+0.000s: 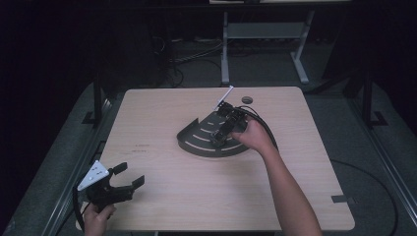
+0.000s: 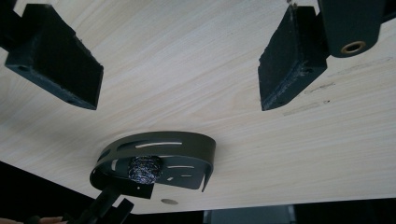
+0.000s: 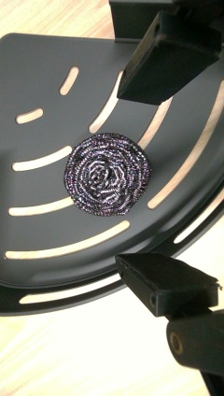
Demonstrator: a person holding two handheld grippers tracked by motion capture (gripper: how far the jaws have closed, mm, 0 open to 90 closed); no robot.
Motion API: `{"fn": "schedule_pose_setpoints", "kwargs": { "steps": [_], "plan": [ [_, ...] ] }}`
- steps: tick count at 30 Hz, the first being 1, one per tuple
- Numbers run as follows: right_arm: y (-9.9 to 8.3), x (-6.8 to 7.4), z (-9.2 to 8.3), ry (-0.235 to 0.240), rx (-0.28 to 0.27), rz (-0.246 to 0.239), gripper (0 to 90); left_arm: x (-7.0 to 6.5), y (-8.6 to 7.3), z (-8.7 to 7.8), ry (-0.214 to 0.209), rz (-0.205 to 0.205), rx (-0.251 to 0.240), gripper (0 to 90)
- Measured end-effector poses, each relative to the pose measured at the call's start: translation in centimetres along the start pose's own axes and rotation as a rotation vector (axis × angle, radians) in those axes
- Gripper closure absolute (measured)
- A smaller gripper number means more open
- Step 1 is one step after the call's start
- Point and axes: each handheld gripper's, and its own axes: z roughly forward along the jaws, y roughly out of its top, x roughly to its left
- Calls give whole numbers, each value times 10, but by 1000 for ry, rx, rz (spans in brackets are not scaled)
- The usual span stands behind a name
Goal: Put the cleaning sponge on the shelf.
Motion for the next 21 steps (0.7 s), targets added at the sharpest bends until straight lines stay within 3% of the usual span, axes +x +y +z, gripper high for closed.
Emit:
{"fn": "schedule_pose_setpoints", "kwargs": {
  "steps": [21],
  "plan": [
    [-24, 0, -18, 1, -11, 13, 157, 2, -2, 0, 2, -9, 4, 133]
  ]
}}
